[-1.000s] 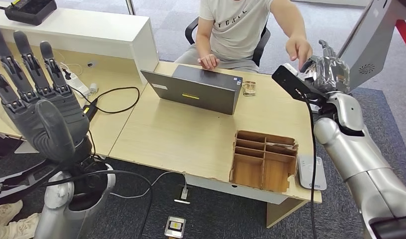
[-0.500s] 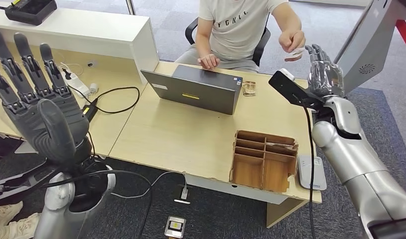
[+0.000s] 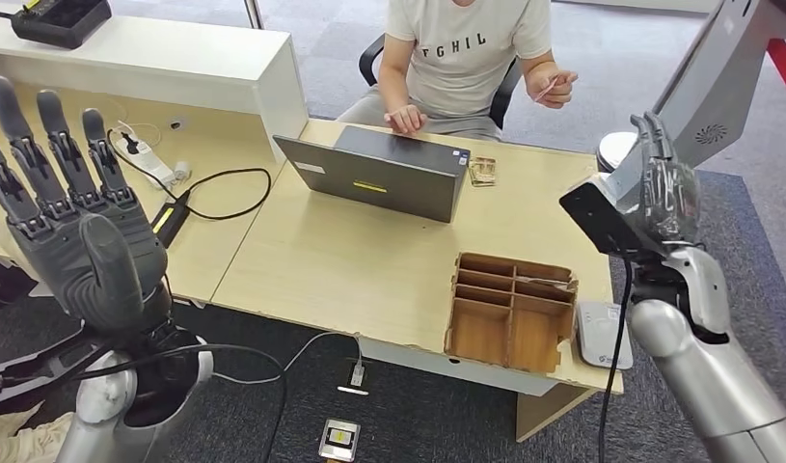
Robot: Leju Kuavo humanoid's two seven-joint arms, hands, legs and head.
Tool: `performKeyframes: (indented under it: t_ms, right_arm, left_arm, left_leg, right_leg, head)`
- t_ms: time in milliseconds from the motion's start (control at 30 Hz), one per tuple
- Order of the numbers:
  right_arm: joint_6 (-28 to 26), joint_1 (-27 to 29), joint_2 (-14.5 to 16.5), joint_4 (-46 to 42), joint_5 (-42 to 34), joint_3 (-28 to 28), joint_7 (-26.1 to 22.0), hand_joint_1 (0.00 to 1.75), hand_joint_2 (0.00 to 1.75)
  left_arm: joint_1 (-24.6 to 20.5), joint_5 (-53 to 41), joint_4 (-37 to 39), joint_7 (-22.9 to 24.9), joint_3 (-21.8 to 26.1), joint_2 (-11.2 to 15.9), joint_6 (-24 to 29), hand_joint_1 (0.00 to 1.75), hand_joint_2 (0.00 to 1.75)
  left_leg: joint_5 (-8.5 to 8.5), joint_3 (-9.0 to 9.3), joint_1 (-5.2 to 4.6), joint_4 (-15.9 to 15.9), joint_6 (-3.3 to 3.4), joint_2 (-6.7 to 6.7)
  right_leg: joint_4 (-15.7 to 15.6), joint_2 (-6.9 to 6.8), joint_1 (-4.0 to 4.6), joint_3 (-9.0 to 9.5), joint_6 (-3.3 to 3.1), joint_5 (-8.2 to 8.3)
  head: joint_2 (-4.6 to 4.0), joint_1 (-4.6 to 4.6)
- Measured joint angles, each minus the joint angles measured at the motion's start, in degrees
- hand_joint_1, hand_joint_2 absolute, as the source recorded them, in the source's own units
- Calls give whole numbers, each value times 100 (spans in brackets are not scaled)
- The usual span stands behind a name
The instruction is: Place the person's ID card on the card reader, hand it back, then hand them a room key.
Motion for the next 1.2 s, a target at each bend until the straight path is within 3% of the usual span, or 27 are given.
performKeyframes:
  t_ms: [267,467,767,1200]
  right_arm:
    - [239,1663,-521,-2093,-838,-638,-103,0,175]
    - [364,2344,-579,-2689,-887,-746,-265,0,175]
    - [570,2602,-542,-2904,-943,-807,-431,0,175]
    - [1005,2390,-92,-2330,-632,-567,-855,0,175]
  left_arm:
    - [285,-33,-9,0,210,1,-327,0,175]
    - [354,-100,-11,0,311,-2,-392,0,175]
    - [407,-156,-28,0,378,-2,-383,0,175]
    - [417,-277,-95,0,383,15,-134,0,175]
  left_leg:
    - [-6,-4,0,-3,1,3]
    - [-5,-5,0,-4,1,2]
    - [-4,-6,1,-4,1,2]
    - [-3,-12,2,-6,0,1]
  right_leg:
    - [0,7,0,-4,-1,-1]
    - [0,6,-1,-3,-1,-1]
    - [1,6,-1,-3,-1,0]
    - [3,4,0,-3,-1,0]
  head:
    - [0,0]
    - [0,0]
    - [0,0]
    - [0,0]
